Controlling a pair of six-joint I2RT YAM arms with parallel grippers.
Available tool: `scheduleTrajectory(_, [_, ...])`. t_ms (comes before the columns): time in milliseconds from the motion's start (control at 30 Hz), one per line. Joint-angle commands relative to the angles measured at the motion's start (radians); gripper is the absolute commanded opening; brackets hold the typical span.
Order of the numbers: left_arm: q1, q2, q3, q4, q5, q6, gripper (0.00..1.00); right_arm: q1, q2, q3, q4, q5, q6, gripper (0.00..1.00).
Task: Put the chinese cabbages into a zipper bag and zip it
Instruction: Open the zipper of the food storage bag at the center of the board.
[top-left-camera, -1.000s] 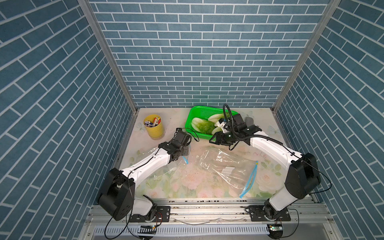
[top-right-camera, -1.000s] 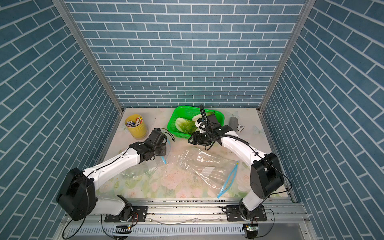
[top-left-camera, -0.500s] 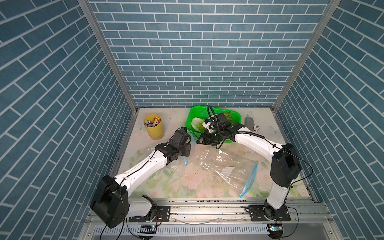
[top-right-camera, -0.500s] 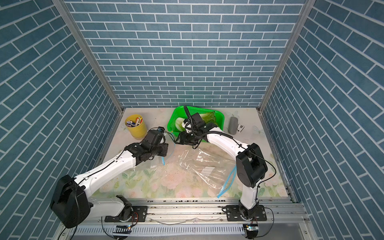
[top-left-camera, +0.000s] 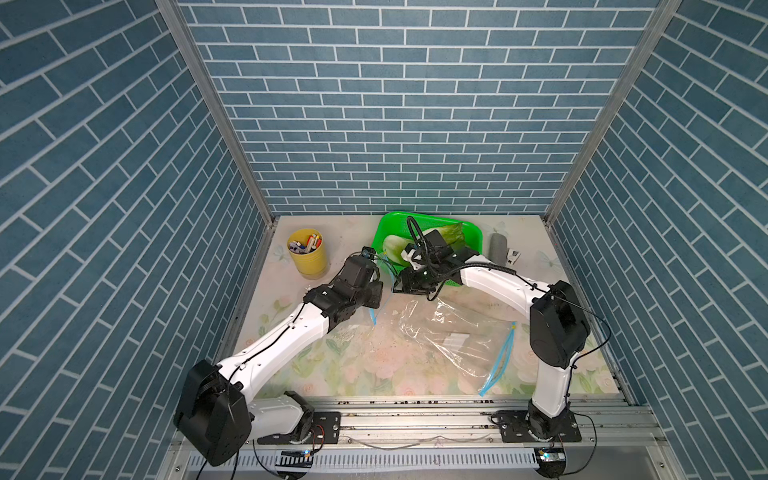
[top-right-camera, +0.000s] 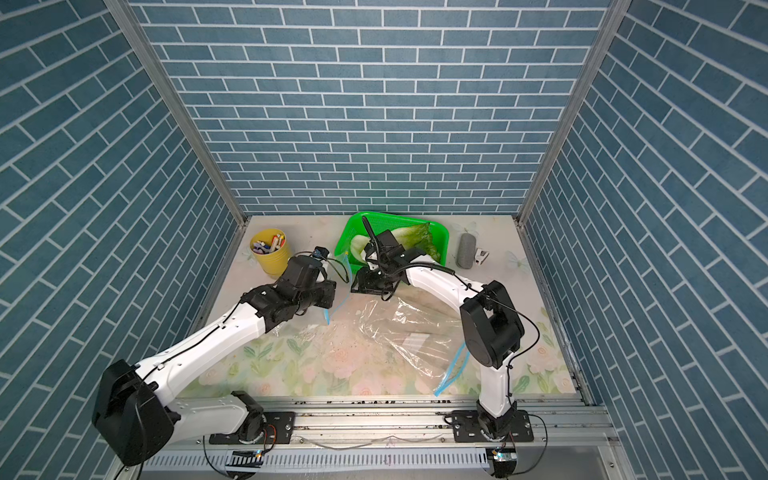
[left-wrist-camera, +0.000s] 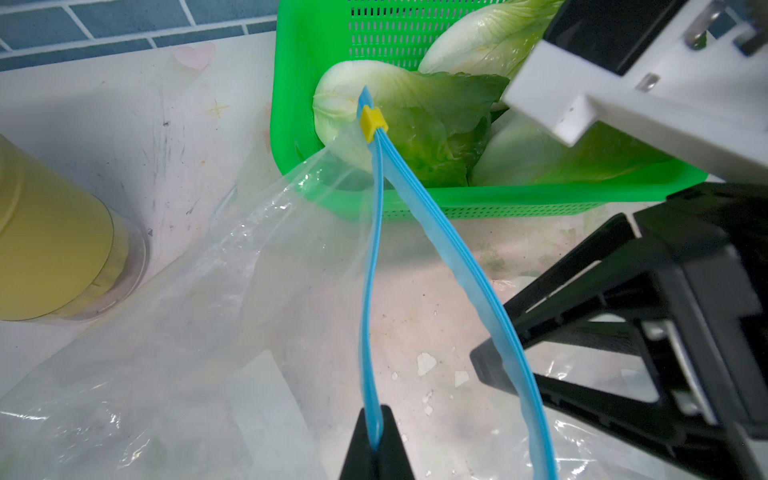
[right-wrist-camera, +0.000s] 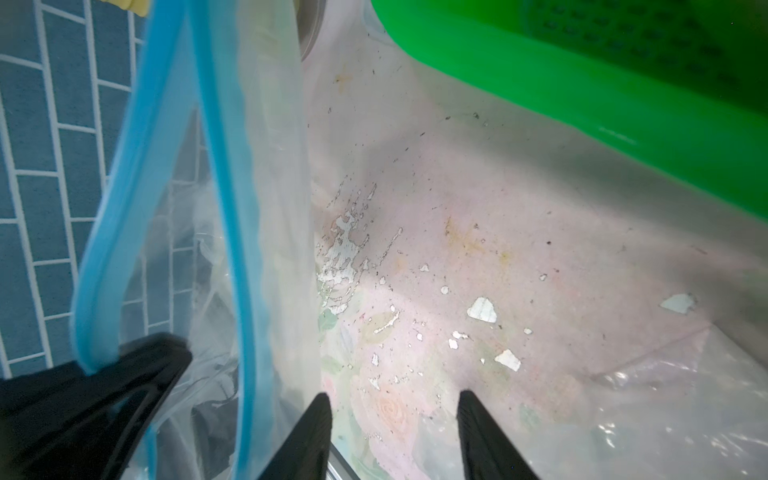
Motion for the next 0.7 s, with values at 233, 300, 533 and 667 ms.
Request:
scheduleTrajectory(233, [-0.008, 0.008, 0.030, 0.000, 0.002, 0.059, 0.00, 0.010, -0.099, 0.044, -0.055, 0.043, -0.016, 0.58])
scheduleTrajectory(300, [-0.008, 0.014, 0.033, 0.006, 0.005, 0.063, 0.00, 0.012, -0.057, 0.092, -0.079, 0.003, -0.014, 0.58])
scheduleTrajectory(533, [-0.010, 0.030, 0.058, 0.000, 0.005, 0.088, 0.00, 0.015, 0.036, 0.178, -0.104, -0.009, -0.020, 0.41])
scheduleTrajectory(667, [-0.010, 0.032, 0.062, -0.009, 0.002, 0.075, 0.00, 0.017, 0.060, 0.185, -0.100, -0.017, -0.019, 0.27])
